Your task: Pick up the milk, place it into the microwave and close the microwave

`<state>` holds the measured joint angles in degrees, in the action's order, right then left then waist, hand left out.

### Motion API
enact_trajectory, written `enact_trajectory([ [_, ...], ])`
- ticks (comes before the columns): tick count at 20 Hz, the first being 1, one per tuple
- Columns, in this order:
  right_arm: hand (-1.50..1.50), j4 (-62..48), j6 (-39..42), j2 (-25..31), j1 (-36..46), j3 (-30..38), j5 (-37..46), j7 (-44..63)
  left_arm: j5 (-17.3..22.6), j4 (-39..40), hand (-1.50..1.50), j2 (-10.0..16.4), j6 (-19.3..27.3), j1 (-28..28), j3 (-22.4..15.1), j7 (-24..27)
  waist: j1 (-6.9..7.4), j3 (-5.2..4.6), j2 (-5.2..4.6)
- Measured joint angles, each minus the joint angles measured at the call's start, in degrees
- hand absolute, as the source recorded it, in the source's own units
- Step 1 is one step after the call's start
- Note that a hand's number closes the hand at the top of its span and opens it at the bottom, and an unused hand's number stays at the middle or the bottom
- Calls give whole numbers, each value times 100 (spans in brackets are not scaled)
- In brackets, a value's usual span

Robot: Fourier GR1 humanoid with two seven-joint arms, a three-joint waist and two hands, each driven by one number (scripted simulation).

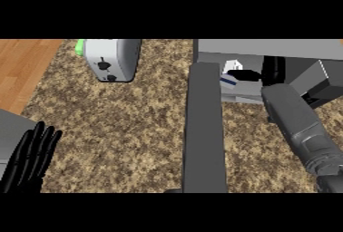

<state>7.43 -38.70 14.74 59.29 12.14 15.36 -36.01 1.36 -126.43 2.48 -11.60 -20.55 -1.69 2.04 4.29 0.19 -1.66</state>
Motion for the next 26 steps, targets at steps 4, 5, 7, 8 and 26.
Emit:
enact_trajectory([
  [4, -150, 44, 61, 122, -108, 119, -88, -195, -69, -81, -150, -38, -14, -144, -102, 36, -24, -1, 14],
  [5, -150, 58, 121, 156, -130, 145, -110, -252, -59, -130, -150, -36, -18, -188, -94, 36, -30, -2, 19],
  [7, -150, 66, 317, 193, -156, 212, -176, -319, -166, -76, -150, -91, 22, -211, -151, 117, -52, -3, 27],
  [8, -150, 70, 492, 245, -168, 247, -215, -359, -203, -65, -150, -111, 35, -235, -183, 117, -60, -2, 27],
  [26, -150, 421, 2516, -77, -907, 581, -765, -1112, -245, -149, -150, -187, 121, -411, -455, 120, -229, -82, 185],
])
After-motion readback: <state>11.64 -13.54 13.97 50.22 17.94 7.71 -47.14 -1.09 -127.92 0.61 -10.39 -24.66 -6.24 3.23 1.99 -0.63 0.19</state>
